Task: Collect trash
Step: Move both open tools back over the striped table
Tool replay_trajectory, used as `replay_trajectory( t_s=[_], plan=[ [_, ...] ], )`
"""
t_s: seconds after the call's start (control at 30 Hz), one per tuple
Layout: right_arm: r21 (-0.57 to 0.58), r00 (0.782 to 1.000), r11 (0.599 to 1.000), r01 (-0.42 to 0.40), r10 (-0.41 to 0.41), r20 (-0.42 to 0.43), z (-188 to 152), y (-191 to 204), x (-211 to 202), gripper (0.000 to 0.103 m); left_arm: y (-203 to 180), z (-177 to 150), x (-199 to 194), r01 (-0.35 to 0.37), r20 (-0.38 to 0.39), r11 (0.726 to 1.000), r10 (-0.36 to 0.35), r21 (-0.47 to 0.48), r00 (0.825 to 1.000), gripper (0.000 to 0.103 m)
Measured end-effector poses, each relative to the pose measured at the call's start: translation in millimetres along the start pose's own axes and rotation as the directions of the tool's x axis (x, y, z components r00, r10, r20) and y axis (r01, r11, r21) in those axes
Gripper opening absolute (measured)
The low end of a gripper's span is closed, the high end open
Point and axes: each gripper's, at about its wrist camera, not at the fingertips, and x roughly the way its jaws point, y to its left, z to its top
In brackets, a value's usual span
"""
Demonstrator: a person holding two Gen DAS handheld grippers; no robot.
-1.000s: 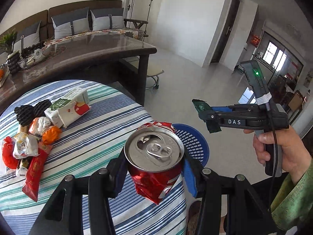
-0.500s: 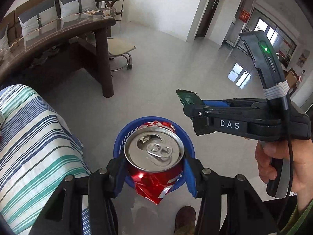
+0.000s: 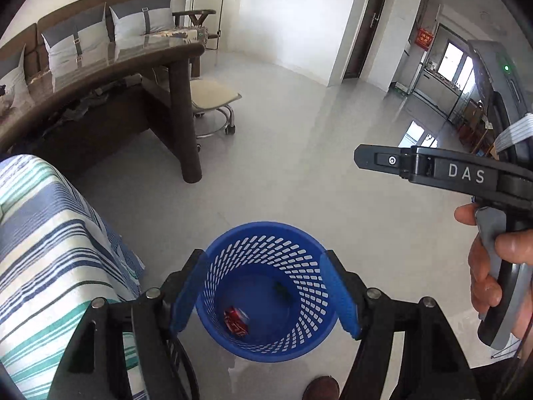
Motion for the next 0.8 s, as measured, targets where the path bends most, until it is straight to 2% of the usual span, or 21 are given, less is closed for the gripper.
replay_trajectory(
  t_s=[0.07, 0.1, 0.2, 0.23, 0.37, 0.43, 0.53, 0.63, 0.7, 0.8],
  plan=[
    [-0.016, 0.995, 1.000, 0.018, -0.017, 0.099, 5, 7, -24, 0.088, 0, 2, -33, 0.002, 0.069, 1.000, -0.003, 0.017, 0.998, 0.071],
    [-0.025, 0.988, 0.999, 0.029, -0.025, 0.152, 7, 12, -37, 0.090, 1, 2, -50, 0.004, 0.102, 1.000, -0.007, 0.022, 0.995, 0.072],
    [-0.054, 0.953, 0.997, 0.056, -0.037, 0.302, 9, 30, -76, 0.097, 9, -9, -101, 0.009, 0.181, 1.000, -0.010, 0.009, 0.983, 0.086],
    [-0.065, 0.937, 0.996, 0.062, -0.035, 0.347, 9, 38, -88, 0.099, 13, -16, -118, 0.008, 0.205, 1.000, -0.008, -0.003, 0.979, 0.088],
    [-0.098, 0.881, 0.992, 0.073, -0.018, 0.474, 1, 72, -125, 0.102, 36, -49, -159, 0.006, 0.209, 0.998, 0.008, -0.067, 0.978, 0.088],
    [-0.121, 0.865, 0.991, 0.058, 0.010, 0.502, -6, 93, -135, 0.102, 53, -71, -172, -0.016, 0.190, 0.995, 0.036, -0.103, 0.981, 0.088],
    [-0.173, 0.867, 0.985, 0.011, 0.077, 0.492, -16, 127, -138, 0.102, 76, -106, -185, -0.078, 0.133, 0.984, 0.100, -0.159, 0.986, 0.088],
    [-0.260, 0.888, 0.966, -0.007, 0.125, 0.442, -30, 169, -127, 0.102, 101, -140, -193, -0.107, 0.074, 0.978, 0.121, -0.177, 0.990, 0.088],
    [-0.319, 0.905, 0.948, -0.011, 0.145, 0.399, -44, 198, -116, 0.102, 120, -162, -199, -0.145, 0.051, 0.970, 0.157, -0.195, 0.986, 0.088],
    [-0.385, 0.926, 0.920, -0.070, 0.203, 0.318, -68, 238, -102, 0.102, 150, -190, -213, -0.227, 0.026, 0.949, 0.238, -0.221, 0.971, 0.088]
  ],
)
